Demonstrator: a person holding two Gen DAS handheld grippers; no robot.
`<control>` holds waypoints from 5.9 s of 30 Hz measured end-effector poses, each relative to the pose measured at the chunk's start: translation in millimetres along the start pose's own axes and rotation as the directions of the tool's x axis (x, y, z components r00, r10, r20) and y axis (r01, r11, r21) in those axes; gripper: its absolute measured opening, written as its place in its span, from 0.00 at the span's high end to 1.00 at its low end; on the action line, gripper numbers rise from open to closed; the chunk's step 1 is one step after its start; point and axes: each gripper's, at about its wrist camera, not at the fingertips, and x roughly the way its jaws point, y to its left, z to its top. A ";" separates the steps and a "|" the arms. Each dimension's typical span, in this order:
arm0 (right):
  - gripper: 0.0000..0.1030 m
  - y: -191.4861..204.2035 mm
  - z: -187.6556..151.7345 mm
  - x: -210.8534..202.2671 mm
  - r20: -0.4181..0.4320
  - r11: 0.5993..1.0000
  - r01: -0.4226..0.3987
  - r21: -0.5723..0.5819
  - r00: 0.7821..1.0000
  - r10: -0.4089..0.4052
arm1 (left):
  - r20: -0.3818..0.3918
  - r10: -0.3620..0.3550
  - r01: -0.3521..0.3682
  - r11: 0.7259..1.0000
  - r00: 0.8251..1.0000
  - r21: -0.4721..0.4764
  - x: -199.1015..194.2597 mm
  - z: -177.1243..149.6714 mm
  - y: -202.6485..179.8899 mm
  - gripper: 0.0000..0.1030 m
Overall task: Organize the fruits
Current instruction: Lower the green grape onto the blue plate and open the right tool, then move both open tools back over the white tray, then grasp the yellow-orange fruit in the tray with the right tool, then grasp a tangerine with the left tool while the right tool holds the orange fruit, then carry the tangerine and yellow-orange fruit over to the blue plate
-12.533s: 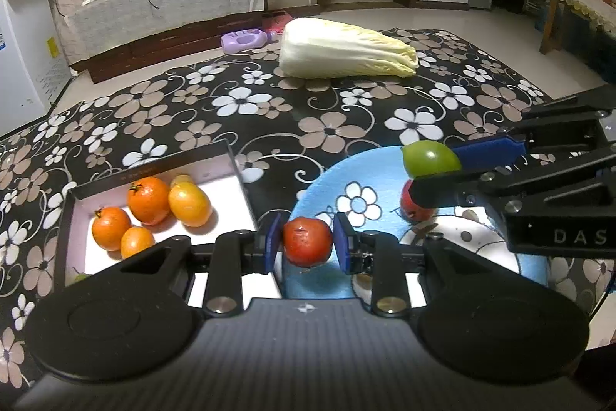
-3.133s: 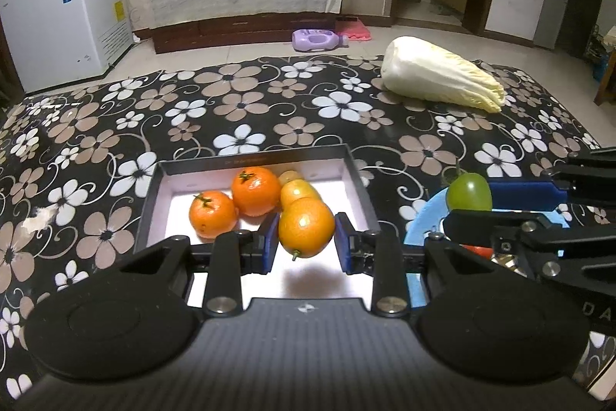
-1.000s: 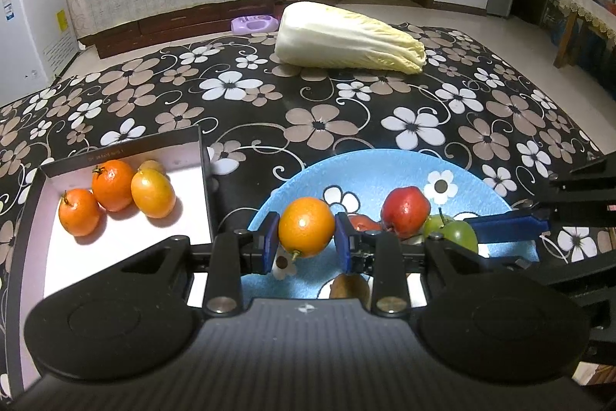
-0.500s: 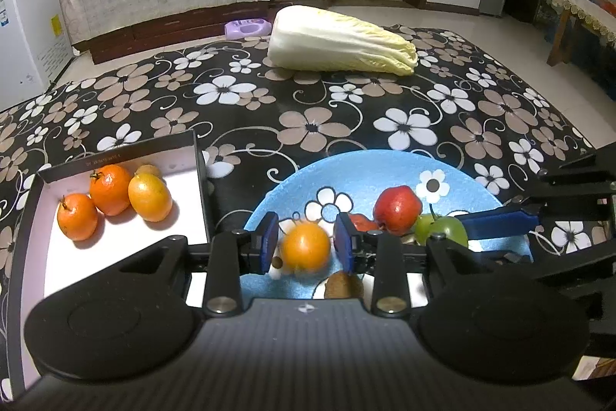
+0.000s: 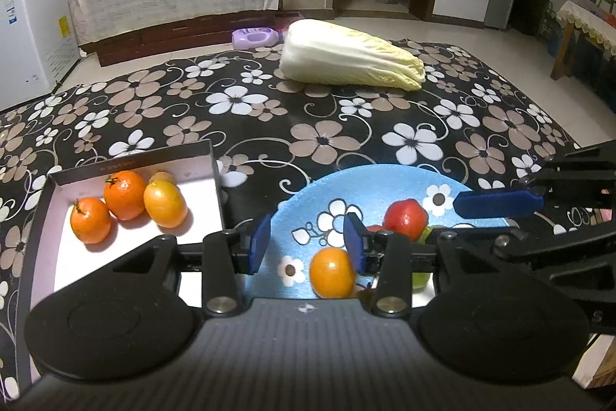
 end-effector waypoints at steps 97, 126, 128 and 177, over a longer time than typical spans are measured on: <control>0.67 103.4 76.0 120.5 0.052 0.999 -0.031 -0.025 0.998 0.032 | -0.062 0.136 -0.144 0.979 0.989 -0.144 -14.8 -24.1 156.7 0.43; 0.67 82.4 59.7 66.1 0.081 0.997 -0.079 -0.009 0.994 0.079 | -0.098 0.224 -0.237 0.958 0.970 -0.160 25.0 -12.1 149.6 0.61; 0.67 82.3 58.2 63.6 0.082 0.997 -0.079 -0.010 0.993 0.080 | -0.096 0.225 -0.238 0.958 0.970 -0.162 22.5 -12.6 146.9 0.61; 0.67 75.5 19.1 11.8 0.114 0.996 -0.066 0.062 0.992 0.058 | -0.076 0.182 -0.190 0.973 0.980 -0.129 -51.1 -54.1 121.2 0.39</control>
